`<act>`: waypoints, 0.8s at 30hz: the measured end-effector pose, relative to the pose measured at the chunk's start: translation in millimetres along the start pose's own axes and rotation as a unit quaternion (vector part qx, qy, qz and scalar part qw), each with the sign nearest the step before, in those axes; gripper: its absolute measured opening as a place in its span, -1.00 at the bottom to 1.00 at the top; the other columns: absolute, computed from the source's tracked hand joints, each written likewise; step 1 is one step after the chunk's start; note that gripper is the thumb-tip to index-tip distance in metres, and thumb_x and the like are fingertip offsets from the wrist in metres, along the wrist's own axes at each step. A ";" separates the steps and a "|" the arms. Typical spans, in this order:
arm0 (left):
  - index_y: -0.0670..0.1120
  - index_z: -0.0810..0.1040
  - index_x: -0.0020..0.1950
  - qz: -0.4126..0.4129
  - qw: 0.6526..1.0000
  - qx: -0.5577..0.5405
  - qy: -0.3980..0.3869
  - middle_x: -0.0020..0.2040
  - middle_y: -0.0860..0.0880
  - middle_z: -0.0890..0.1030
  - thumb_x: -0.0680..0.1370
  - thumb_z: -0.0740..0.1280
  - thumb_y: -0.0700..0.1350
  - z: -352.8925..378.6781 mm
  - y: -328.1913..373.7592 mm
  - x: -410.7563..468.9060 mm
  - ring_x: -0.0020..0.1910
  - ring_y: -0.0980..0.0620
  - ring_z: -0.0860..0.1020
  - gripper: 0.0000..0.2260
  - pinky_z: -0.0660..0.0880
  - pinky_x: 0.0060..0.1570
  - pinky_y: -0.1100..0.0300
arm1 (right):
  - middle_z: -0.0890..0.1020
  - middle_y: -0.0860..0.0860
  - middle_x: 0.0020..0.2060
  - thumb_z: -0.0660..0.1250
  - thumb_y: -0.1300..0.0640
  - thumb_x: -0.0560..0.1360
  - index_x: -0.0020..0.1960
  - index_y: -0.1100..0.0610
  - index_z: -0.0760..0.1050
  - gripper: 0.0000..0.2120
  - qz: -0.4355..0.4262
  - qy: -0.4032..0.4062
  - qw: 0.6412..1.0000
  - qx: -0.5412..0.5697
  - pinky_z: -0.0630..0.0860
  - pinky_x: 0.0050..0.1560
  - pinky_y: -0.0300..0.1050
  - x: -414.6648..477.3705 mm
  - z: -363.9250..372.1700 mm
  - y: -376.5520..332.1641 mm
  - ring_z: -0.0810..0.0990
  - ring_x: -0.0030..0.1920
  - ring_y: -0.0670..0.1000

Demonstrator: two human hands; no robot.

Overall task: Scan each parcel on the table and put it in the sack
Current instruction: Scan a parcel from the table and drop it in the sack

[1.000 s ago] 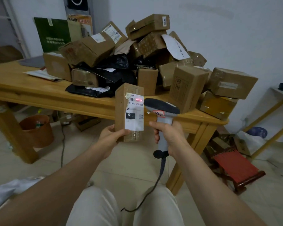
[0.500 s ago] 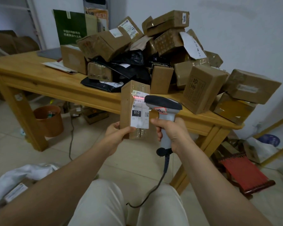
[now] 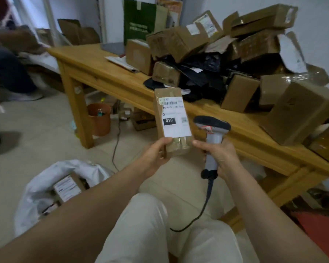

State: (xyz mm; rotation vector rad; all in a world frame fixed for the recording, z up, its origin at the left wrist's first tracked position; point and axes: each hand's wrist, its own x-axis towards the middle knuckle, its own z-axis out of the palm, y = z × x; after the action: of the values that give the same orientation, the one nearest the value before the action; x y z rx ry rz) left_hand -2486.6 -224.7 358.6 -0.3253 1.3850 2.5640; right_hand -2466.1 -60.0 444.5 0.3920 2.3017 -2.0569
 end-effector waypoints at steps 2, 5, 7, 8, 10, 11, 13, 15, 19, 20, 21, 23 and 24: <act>-0.05 0.59 0.11 -0.018 1.000 -0.024 0.000 -0.06 0.02 0.63 0.46 0.42 -0.01 -21.8 3.1 -7.3 -0.12 0.10 0.58 -0.74 0.42 0.18 0.13 | 0.58 0.05 -0.27 0.57 0.23 0.26 -0.08 0.16 0.52 -0.68 0.031 -0.039 0.999 0.013 0.50 -0.43 -0.16 3.6 23.2 13.3 0.53 -0.34 -0.01; 0.02 0.56 0.07 -0.040 0.997 -0.054 0.028 0.00 0.04 0.62 0.52 0.35 0.03 -60.5 -2.0 -12.8 0.03 0.08 0.56 -0.83 0.34 0.32 0.04 | 0.60 0.06 -0.35 0.52 0.23 0.26 -0.10 0.16 0.53 -0.74 0.089 -0.102 0.989 0.051 0.46 -0.54 -0.25 8.3 62.4 28.9 0.51 -0.45 -0.05; 0.01 0.56 0.07 -0.043 0.995 -0.084 0.042 -0.09 0.08 0.66 0.52 0.33 0.01 -87.0 -9.8 -14.3 -0.01 0.10 0.56 -0.84 0.30 0.35 0.08 | 0.60 0.06 -0.36 0.51 0.19 0.23 -0.10 0.15 0.53 -0.72 0.113 -0.144 0.982 0.045 0.46 -0.54 -0.25 12.5 92.0 37.2 0.50 -0.45 -0.05; 0.00 0.55 0.11 -0.038 0.994 -0.093 0.042 -0.15 0.10 0.67 0.48 0.36 0.01 -94.8 -12.6 -17.3 -0.04 0.11 0.56 -0.77 0.29 0.36 0.10 | 0.60 0.07 -0.35 0.50 0.17 0.21 -0.10 0.15 0.53 -0.71 0.114 -0.158 0.980 0.039 0.45 -0.55 -0.25 13.1 102.8 38.7 0.49 -0.43 -0.04; -0.05 0.53 0.22 -0.020 0.992 -0.105 0.069 -0.12 0.09 0.69 0.35 0.45 0.05 -125.3 -19.4 -17.0 0.00 0.12 0.58 -0.54 0.26 0.41 0.10 | 0.57 0.08 -0.32 0.49 0.14 0.24 -0.11 0.14 0.52 -0.73 0.116 -0.188 0.975 0.010 0.43 -0.53 -0.22 19.8 139.4 47.7 0.47 -0.40 -0.02; -0.07 0.51 0.27 -0.012 0.991 -0.108 0.083 -0.04 0.06 0.69 0.31 0.50 0.07 -141.0 -21.7 -15.7 0.06 0.11 0.59 -0.43 0.25 0.42 0.09 | 0.55 0.08 -0.32 0.49 0.15 0.28 -0.12 0.14 0.51 -0.76 0.117 -0.196 0.974 -0.008 0.42 -0.50 -0.21 24.1 159.6 53.2 0.46 -0.39 -0.02; -0.08 0.51 0.27 -0.013 0.987 -0.117 0.111 0.01 0.03 0.69 0.30 0.53 0.10 -177.1 -21.9 -13.7 0.07 0.12 0.60 -0.40 0.34 0.33 0.14 | 0.55 0.09 -0.31 0.51 0.18 0.33 -0.11 0.15 0.51 -0.78 0.120 -0.211 0.969 -0.044 0.40 -0.43 -0.17 32.8 206.4 65.3 0.43 -0.40 -0.03; -0.05 0.56 0.06 -0.026 0.981 -0.148 0.125 -0.17 0.08 0.67 0.35 0.51 0.04 -215.8 -24.0 -11.5 -0.19 0.18 0.55 -0.65 0.37 0.00 0.27 | 0.58 0.12 -0.28 0.54 0.17 0.30 -0.09 0.17 0.54 -0.75 0.104 -0.222 0.966 -0.077 0.40 -0.41 -0.15 44.0 252.3 80.5 0.45 -0.41 -0.03; -0.08 0.53 -0.16 -0.057 0.942 -0.200 0.262 -0.24 -0.01 0.62 0.54 0.30 -0.18 -309.7 -40.4 -23.9 -0.21 0.08 0.53 -0.91 0.42 -0.12 0.22 | 0.62 0.04 -0.17 0.57 0.07 0.27 -0.07 0.09 0.51 -0.68 0.009 -0.248 0.943 -0.221 0.54 -0.26 -0.10 69.3 328.7 123.7 0.58 -0.22 -0.02; -0.09 0.50 -0.21 -0.062 0.921 -0.212 0.321 -0.33 0.00 0.59 0.56 0.24 -0.20 -335.4 -48.2 -31.0 -0.30 0.09 0.53 -0.85 0.42 -0.20 0.22 | 0.62 0.03 -0.14 0.58 0.01 0.24 -0.03 0.08 0.49 -0.60 -0.021 -0.258 0.926 -0.277 0.59 -0.15 -0.02 73.7 343.2 135.7 0.60 -0.15 0.02; -0.11 0.48 -0.24 -0.065 0.890 -0.218 0.394 -0.43 0.00 0.55 0.57 0.21 -0.22 -361.2 -56.9 -37.9 -0.41 0.11 0.50 -0.81 0.40 -0.31 0.24 | 0.61 0.03 -0.11 0.58 -0.05 0.21 0.00 0.08 0.47 -0.53 -0.044 -0.264 0.906 -0.326 0.59 -0.08 0.05 77.2 356.0 148.6 0.60 -0.10 0.05; -0.14 0.42 -0.30 -0.092 0.819 -0.198 0.531 -0.53 0.00 0.47 0.57 0.21 -0.25 -409.4 -77.2 -53.6 -0.59 0.12 0.39 -0.77 0.32 -0.51 0.29 | 0.60 0.04 -0.08 0.57 -0.08 0.20 0.06 0.10 0.47 -0.45 -0.075 -0.278 0.877 -0.386 0.56 -0.06 0.01 80.0 376.3 174.6 0.58 -0.08 0.06; -0.17 0.43 -0.29 -0.115 0.788 -0.182 0.577 -0.50 -0.03 0.45 0.56 0.23 -0.24 -431.0 -89.6 -59.8 -0.58 0.09 0.37 -0.79 0.31 -0.52 0.29 | 0.59 0.05 -0.06 0.57 -0.08 0.21 0.10 0.11 0.47 -0.43 -0.083 -0.284 0.866 -0.403 0.52 -0.07 -0.04 80.3 384.4 187.6 0.56 -0.08 0.06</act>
State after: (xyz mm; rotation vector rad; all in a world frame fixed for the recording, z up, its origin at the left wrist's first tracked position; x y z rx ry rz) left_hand -2363.6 -543.3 74.5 -2.2376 0.8777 2.3479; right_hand -2560.6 -406.2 198.2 -0.4044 2.5273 -0.8608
